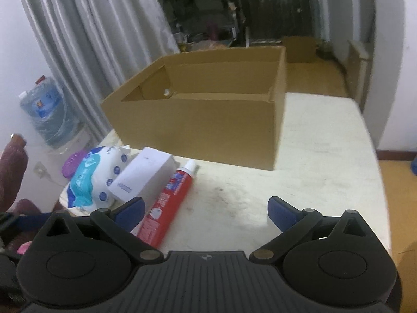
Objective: Organize objects
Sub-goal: 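Move the right gripper to the red toothpaste tube and close on it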
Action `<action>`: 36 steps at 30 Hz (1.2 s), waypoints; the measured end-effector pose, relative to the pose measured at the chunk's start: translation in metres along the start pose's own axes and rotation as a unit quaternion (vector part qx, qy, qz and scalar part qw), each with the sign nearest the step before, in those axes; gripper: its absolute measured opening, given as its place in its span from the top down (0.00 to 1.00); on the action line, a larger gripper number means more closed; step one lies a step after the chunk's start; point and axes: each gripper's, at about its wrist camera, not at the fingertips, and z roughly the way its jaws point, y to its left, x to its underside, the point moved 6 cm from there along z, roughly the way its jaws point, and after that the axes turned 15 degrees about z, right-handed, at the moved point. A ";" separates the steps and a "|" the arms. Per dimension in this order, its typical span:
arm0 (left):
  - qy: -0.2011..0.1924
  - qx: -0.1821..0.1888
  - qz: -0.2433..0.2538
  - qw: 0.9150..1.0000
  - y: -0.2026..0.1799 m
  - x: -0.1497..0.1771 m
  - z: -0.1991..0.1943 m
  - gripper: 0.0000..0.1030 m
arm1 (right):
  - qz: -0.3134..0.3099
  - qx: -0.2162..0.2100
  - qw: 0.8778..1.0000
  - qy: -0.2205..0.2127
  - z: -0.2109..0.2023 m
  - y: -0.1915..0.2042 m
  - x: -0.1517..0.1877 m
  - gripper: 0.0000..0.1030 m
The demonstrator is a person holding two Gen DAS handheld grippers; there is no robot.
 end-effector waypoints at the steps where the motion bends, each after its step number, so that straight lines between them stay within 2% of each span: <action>1: 0.002 0.004 0.007 1.000 -0.004 -0.001 0.004 0.11 | -0.002 -0.006 1.000 0.007 0.005 0.002 -0.001 0.04; 4: 0.019 0.018 0.023 0.999 -0.012 -0.004 0.021 0.26 | -0.008 -0.021 0.999 0.031 0.022 0.009 0.000 0.09; 8: 0.047 0.042 0.028 0.998 -0.017 -0.002 0.042 0.38 | -0.012 -0.024 0.998 0.063 0.046 0.013 0.004 0.25; 13: 0.074 0.058 0.033 0.995 -0.020 -0.001 0.063 0.40 | -0.017 -0.030 0.995 0.090 0.069 0.016 0.004 0.35; 16: 0.085 0.069 0.031 0.994 -0.023 -0.001 0.071 0.40 | -0.027 -0.033 0.994 0.099 0.080 0.020 0.004 0.46; 20: 0.080 0.071 0.041 0.993 -0.026 -0.004 0.073 0.40 | -0.029 -0.044 0.992 0.117 0.087 0.021 0.006 0.56; 26: 0.068 0.097 0.055 0.991 -0.040 -0.006 0.069 0.41 | -0.036 -0.057 0.990 0.128 0.083 0.023 0.007 0.70; 32: 0.055 0.126 0.076 0.988 -0.058 -0.003 0.059 0.43 | -0.008 -0.056 0.988 0.143 0.075 0.002 0.004 0.71; 36: 0.050 0.127 0.078 0.988 -0.059 0.000 0.052 0.43 | 0.014 -0.059 0.986 0.155 0.074 -0.006 0.002 0.71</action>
